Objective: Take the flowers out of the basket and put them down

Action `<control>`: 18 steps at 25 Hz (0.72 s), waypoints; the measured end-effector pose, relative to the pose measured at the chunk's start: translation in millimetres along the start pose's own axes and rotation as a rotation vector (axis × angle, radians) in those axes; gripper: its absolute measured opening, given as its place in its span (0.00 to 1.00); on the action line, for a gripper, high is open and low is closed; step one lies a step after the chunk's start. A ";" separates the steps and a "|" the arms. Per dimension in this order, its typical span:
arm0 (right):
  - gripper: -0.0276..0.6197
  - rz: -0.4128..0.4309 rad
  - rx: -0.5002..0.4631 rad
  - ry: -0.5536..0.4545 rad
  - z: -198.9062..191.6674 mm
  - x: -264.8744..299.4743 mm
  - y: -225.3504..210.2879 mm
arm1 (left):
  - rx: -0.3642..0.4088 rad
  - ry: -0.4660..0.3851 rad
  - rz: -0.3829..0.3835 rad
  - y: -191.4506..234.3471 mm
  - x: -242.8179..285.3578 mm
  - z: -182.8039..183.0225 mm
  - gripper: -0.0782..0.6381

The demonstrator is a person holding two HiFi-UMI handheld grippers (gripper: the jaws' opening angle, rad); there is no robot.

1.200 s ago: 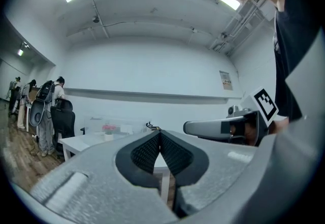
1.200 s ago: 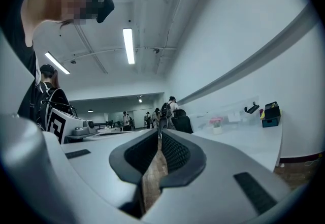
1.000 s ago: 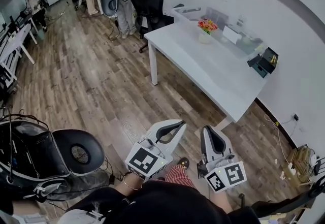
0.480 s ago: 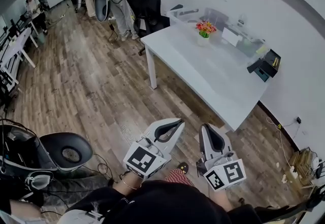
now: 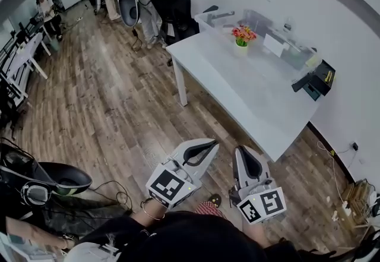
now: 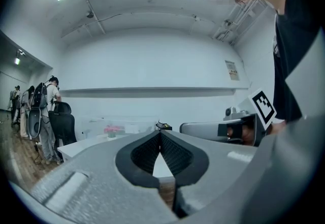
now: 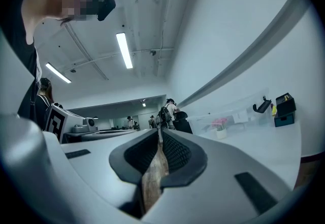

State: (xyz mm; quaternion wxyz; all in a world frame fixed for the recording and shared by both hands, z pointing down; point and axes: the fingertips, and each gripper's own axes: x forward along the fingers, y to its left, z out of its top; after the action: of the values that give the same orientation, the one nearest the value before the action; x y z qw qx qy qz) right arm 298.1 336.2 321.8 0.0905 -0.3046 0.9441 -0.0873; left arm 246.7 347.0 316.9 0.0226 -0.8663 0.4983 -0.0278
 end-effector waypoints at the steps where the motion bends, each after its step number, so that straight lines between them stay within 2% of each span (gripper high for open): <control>1: 0.09 0.000 0.004 0.001 0.0 1.2 -3.5 | 0.002 0.002 -0.001 0.8 3.9 0.7 0.11; 18: 0.09 0.011 0.005 0.005 12.6 19.2 -75.6 | 0.020 -0.007 -0.028 7.2 88.0 4.8 0.11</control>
State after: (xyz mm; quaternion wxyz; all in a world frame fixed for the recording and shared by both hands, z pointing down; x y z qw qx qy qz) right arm 327.9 263.0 324.1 0.0896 -0.2989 0.9458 -0.0899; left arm 285.0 267.4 313.9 0.0327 -0.8729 0.4859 -0.0301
